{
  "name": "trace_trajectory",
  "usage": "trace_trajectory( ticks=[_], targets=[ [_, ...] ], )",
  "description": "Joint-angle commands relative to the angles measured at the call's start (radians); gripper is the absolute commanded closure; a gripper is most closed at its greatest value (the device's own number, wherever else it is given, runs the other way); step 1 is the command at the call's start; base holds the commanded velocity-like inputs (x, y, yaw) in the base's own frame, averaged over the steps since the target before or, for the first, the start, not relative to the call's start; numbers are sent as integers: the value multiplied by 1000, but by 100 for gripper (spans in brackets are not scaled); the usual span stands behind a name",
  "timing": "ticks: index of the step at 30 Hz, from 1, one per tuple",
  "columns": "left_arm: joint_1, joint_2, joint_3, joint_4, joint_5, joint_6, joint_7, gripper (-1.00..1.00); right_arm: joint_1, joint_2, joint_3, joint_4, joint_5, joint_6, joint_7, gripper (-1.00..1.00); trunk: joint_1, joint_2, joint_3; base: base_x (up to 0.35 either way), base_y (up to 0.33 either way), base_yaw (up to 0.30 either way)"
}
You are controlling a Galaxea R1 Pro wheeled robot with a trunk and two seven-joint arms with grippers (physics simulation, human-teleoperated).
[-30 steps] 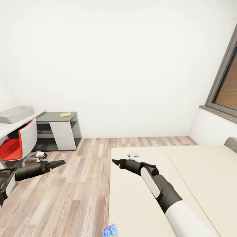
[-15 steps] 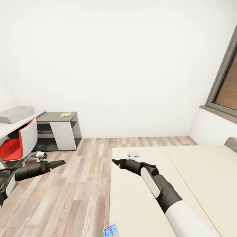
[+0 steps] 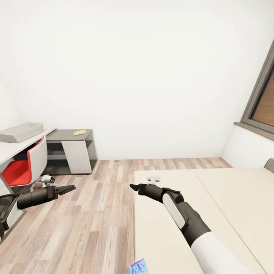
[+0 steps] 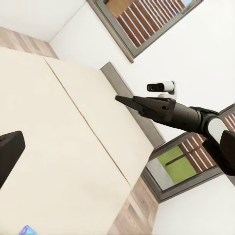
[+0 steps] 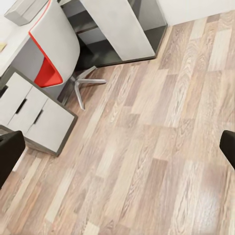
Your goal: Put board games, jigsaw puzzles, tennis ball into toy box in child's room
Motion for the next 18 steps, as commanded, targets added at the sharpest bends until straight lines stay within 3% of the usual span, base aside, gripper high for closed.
trace_trajectory(
  ticks=[1, 18],
  targets=[
    [-1, 1, 0, 0, 0, 11, -4, -100, -1, 0, -1, 0, -1, 5, 1, -100, 1, -2, -2, 0, 208, 0],
    [-1, 2, 1, 0, -1, 11, -4, -100, -1, 0, -1, 0, -1, 4, 1, -100, 1, -2, -2, 0, 210, 0]
  ],
)
